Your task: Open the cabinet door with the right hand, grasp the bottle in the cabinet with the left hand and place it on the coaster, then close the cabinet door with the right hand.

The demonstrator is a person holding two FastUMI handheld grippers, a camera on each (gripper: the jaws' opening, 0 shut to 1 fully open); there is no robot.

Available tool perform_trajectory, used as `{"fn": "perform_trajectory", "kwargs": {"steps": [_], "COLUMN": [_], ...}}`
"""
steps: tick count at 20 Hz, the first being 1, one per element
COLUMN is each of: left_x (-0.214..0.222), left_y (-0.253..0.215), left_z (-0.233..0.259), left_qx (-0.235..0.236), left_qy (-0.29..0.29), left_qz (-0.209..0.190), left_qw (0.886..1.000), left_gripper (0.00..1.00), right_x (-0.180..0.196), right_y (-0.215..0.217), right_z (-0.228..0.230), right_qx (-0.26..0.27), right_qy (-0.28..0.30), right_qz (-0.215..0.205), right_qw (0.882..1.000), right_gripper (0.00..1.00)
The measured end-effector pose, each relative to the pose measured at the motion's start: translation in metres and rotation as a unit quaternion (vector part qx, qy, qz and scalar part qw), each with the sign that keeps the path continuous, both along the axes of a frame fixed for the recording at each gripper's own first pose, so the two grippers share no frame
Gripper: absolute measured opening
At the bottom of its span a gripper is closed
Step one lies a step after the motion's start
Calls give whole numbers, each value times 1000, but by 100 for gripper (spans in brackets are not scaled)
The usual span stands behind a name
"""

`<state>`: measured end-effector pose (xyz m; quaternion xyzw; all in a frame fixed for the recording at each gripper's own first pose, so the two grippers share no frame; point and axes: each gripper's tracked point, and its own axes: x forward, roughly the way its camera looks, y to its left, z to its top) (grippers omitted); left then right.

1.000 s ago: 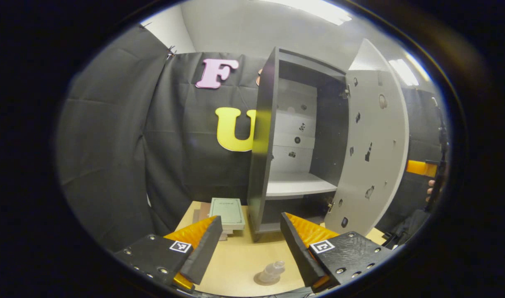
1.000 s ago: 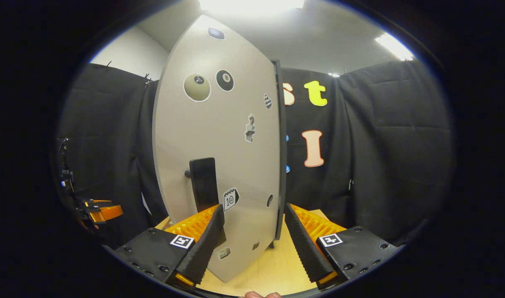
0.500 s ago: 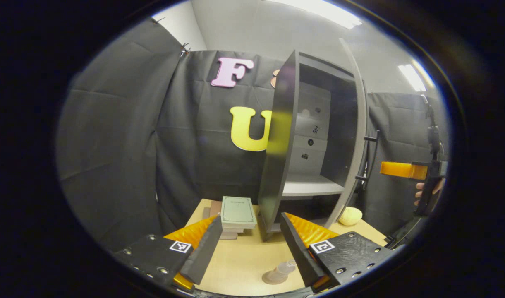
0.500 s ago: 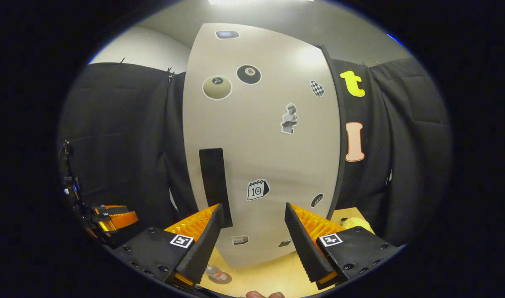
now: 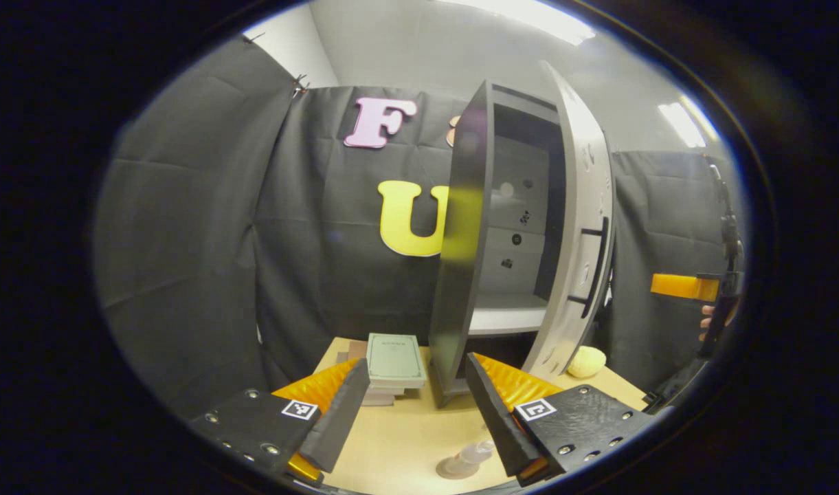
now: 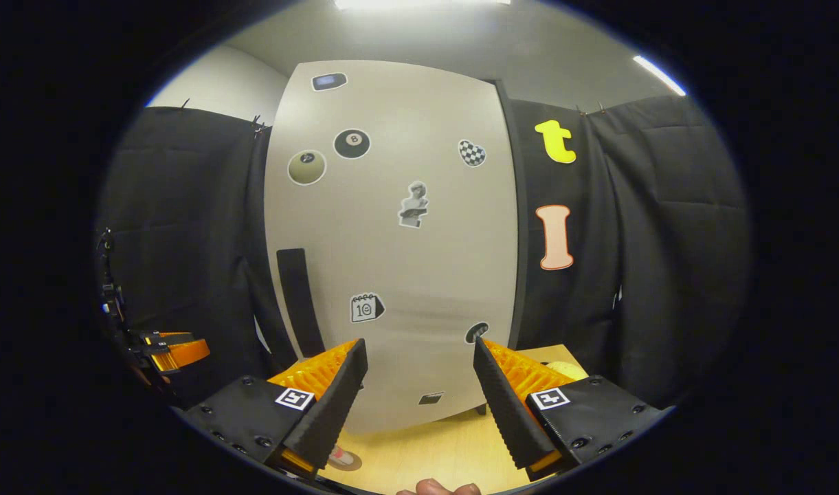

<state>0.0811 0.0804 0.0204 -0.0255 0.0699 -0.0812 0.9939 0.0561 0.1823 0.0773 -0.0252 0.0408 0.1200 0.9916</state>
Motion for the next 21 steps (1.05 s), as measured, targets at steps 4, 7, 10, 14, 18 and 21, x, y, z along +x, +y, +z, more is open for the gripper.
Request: {"fn": "perform_trajectory", "kwargs": {"steps": [4, 7, 10, 14, 18, 21], "left_x": [8, 9, 7, -4, -6, -3], "left_y": [-24, -40, -54, -79, -96, -111], "left_z": [18, 29, 41, 37, 46, 57], "left_qx": [0, -11, -7, -6, 17, -8], "left_qy": [-15, -21, -27, -20, -31, -48], "left_qz": [0, 11, 26, 29, 43, 50], "left_qw": [1000, 1000, 999, 999, 998, 998], "left_gripper": [86, 86, 86, 88, 86, 86], "right_x": [0, 3, 3, 14, 16, 15], "right_y": [-32, -55, -79, -100, -118, -130], "right_z": [15, 21, 27, 36, 50, 44], "right_qx": [3, 10, 24, 35, 40, 35], "right_qy": [-18, -24, -25, -30, -47, -42], "right_qz": [-9, -7, -2, 15, 27, 42], "right_qw": [1000, 1000, 999, 999, 998, 998], "right_gripper": [95, 95, 95, 98, 98, 98]}}
